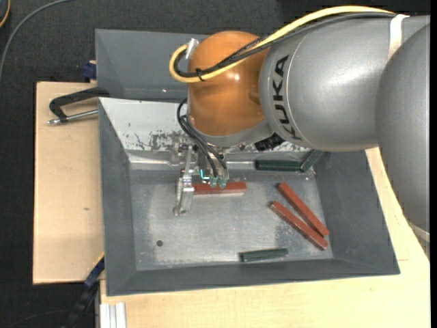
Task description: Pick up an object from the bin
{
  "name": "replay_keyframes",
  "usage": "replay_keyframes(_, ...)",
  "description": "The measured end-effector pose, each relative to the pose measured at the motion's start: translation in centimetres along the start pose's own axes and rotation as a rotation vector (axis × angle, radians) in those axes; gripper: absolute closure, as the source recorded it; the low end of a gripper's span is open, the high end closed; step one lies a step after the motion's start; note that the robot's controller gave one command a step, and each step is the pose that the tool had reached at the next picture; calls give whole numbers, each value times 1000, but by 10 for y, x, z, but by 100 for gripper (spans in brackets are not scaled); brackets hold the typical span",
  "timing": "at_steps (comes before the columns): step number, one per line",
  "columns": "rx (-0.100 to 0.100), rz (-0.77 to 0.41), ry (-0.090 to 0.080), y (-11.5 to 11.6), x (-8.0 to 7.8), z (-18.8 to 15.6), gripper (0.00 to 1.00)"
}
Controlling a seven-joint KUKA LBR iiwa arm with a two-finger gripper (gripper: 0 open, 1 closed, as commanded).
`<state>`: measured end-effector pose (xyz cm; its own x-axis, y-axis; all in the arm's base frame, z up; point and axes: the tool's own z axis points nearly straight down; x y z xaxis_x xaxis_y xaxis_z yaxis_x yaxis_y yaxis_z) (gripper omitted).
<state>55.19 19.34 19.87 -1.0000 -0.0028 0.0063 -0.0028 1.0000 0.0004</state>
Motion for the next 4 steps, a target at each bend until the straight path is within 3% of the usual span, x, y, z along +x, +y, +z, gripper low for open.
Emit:
replay_keyframes(1,2,14,-4,-50,-19,34,0)
replay_keyframes(2,2,-3,-1,-80,-30,131,0)
replay_keyframes(3,-1,-4,-7,-78,-32,128,100)
replay_keyframes(4,-2,-63,-12,-88,-29,-75,100)
